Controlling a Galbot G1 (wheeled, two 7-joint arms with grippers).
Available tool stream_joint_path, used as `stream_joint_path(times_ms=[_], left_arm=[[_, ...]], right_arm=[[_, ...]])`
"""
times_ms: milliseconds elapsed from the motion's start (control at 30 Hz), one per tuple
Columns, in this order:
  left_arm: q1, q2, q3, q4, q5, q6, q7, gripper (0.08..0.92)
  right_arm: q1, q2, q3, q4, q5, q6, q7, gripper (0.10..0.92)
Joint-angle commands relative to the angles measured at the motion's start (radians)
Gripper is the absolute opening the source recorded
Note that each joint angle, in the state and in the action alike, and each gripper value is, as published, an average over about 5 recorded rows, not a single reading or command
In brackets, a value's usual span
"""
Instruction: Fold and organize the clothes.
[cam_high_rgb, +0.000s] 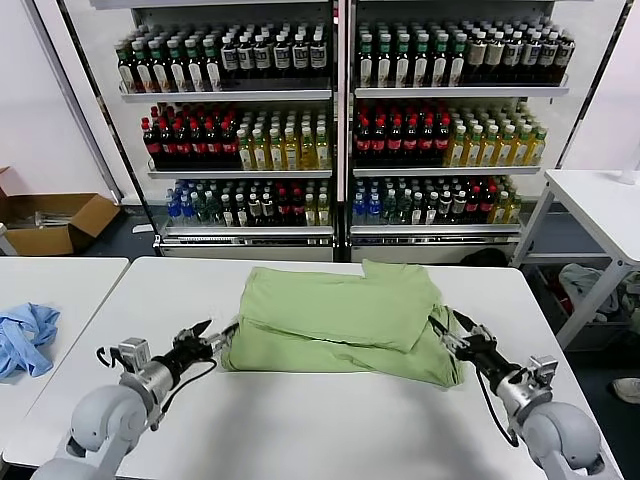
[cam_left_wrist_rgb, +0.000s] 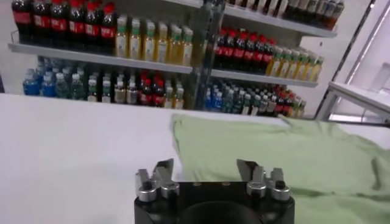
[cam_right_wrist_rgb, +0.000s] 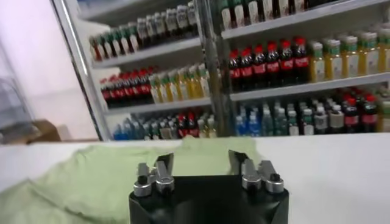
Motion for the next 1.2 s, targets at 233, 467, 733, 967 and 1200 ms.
stream_joint_path(times_ms=[233, 467, 733, 967, 1200], left_arm=[[0.034, -0.008, 0.036, 0.024, 0.004, 0.022, -0.019, 0.823], [0.026, -0.012, 0.043, 0.044, 0.002, 0.029, -0.008, 0.796], [0.022, -0.015, 0.049, 0.053, 0.000, 0.025, 0.008, 0.576], [0.019, -0.008, 0.050, 0.047, -0.003, 0.010, 0.013, 0.376], [0.054, 0.040, 0.028, 0.010, -0.003, 0.000, 0.018, 0.170]], right_arm=[[-0.159, 0.014, 0.000, 0.093, -0.099, -0.062, 0.030, 0.714], [-0.118, 0.014, -0.031, 0.062, -0.091, -0.076, 0.040, 0.515], [-0.092, 0.015, -0.037, 0.035, -0.058, -0.077, 0.039, 0.281], [-0.089, 0.005, -0.028, 0.036, -0.029, -0.076, 0.031, 0.116], [-0.095, -0.033, 0.006, 0.018, -0.009, -0.076, 0.025, 0.106]])
